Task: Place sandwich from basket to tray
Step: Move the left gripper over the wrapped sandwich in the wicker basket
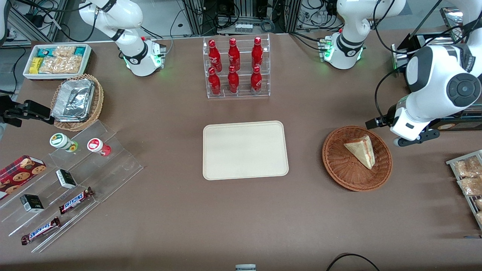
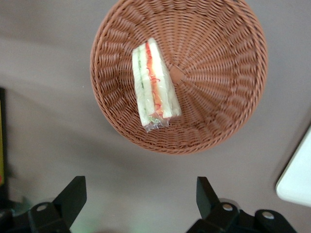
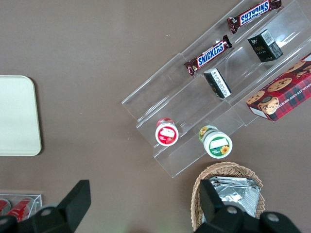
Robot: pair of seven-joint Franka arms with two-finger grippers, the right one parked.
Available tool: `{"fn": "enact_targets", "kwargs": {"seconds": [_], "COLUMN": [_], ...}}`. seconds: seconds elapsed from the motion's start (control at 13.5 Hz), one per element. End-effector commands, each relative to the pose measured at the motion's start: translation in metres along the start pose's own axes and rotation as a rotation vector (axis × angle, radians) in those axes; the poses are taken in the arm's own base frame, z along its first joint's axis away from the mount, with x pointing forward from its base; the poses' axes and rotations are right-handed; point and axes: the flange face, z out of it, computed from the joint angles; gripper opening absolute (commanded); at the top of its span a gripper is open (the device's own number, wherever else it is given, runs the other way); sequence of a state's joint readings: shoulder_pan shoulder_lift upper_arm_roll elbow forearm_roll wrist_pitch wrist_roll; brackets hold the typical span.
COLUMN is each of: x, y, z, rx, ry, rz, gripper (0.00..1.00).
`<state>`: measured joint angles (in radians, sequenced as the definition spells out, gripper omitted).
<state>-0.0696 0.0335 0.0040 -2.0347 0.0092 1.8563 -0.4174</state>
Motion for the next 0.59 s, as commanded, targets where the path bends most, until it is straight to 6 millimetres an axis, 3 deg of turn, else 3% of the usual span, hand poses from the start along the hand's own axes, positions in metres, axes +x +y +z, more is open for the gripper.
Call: {"fn": "enact_targets", "kwargs": {"seconds": [0.0, 0.3, 0.52], "x": [0.008, 0.005, 0.004], "y": [0.006, 0.004, 0.004], "z": [0.014, 0.053, 0.071], "rx": [-0.001, -0.038, -0.051], "ry": [0.028, 0.082, 0.099], "rz": [-0.164, -0.280, -0.284], "gripper": [1.00, 1.00, 1.00]}}
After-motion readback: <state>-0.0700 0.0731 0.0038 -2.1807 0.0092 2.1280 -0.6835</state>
